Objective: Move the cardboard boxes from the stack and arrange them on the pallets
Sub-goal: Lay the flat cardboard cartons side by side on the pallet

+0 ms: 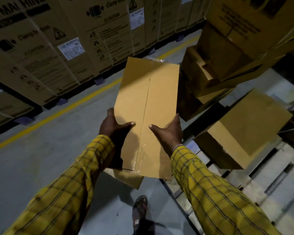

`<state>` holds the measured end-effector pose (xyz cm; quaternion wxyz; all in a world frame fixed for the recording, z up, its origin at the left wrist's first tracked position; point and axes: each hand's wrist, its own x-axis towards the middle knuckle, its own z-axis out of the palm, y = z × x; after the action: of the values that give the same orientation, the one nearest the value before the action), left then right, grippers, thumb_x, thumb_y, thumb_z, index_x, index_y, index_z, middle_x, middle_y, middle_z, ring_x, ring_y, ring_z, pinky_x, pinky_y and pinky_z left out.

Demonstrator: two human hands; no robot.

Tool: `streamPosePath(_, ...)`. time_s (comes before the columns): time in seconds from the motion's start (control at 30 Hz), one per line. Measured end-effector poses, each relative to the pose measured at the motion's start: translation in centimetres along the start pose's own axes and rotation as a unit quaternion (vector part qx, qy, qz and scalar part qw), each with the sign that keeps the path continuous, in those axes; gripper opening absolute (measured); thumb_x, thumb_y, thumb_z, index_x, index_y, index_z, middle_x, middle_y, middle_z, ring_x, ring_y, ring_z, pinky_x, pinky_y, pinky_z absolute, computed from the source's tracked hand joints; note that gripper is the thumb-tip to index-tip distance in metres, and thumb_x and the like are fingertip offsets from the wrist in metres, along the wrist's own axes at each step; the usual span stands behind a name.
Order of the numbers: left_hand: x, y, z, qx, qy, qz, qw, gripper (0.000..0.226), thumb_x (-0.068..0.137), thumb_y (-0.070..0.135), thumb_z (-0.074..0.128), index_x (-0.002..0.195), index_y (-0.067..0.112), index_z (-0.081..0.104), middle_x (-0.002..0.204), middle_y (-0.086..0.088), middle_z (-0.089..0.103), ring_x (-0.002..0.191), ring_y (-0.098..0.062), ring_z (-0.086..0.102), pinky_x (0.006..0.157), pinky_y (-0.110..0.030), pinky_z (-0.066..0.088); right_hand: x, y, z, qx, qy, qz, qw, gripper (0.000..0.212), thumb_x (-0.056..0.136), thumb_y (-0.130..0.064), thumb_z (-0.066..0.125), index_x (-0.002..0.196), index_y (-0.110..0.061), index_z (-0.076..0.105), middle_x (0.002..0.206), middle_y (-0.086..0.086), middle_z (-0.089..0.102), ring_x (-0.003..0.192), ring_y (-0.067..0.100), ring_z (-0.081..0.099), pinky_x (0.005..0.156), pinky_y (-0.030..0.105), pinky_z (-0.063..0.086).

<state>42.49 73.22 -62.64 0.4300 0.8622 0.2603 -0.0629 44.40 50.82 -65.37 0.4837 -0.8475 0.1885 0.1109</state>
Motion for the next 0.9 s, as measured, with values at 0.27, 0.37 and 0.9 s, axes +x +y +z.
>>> streamPosePath(0.27,-5.2,4.2,1.0,0.062,-0.012,0.055,0.997,0.106,0.05,0.072,0.088,0.135,0.036,0.036,0.134,-0.002,0.062,0.115,-0.034,0.061,0.096,-0.048,0.054,-3.8,3.2,-6.0,0.059,0.03,-0.037,0.997,0.113,0.055,-0.063,0.092,0.145,-0.039,0.029,0.146,-0.009,0.049,0.126,0.016,0.051,0.106,0.039,0.049)
streamPosePath(0.37,-9.6,6.4,2.8,0.065,-0.02,0.075,0.995,0.106,0.051,0.069,0.09,0.135,0.034,0.036,0.133,-0.003,0.063,0.111,-0.033,0.062,0.091,-0.044,0.055,-6.3,5.7,-10.6,0.078,0.035,-0.048,0.995,0.113,0.058,-0.061,0.093,0.148,-0.041,0.028,0.146,-0.011,0.052,0.126,0.016,0.054,0.104,0.039,0.05)
streamPosePath(0.9,-32.9,23.1,27.3,0.057,-0.153,0.183,0.97,0.106,0.061,0.054,0.093,0.144,0.025,0.034,0.142,-0.008,0.052,0.127,-0.034,0.052,0.103,-0.048,0.045,-15.4,23.9,-43.7,0.07,0.183,0.008,0.981,0.123,0.052,-0.075,0.088,0.152,-0.034,0.028,0.149,-0.005,0.05,0.13,0.022,0.056,0.102,0.042,0.053)
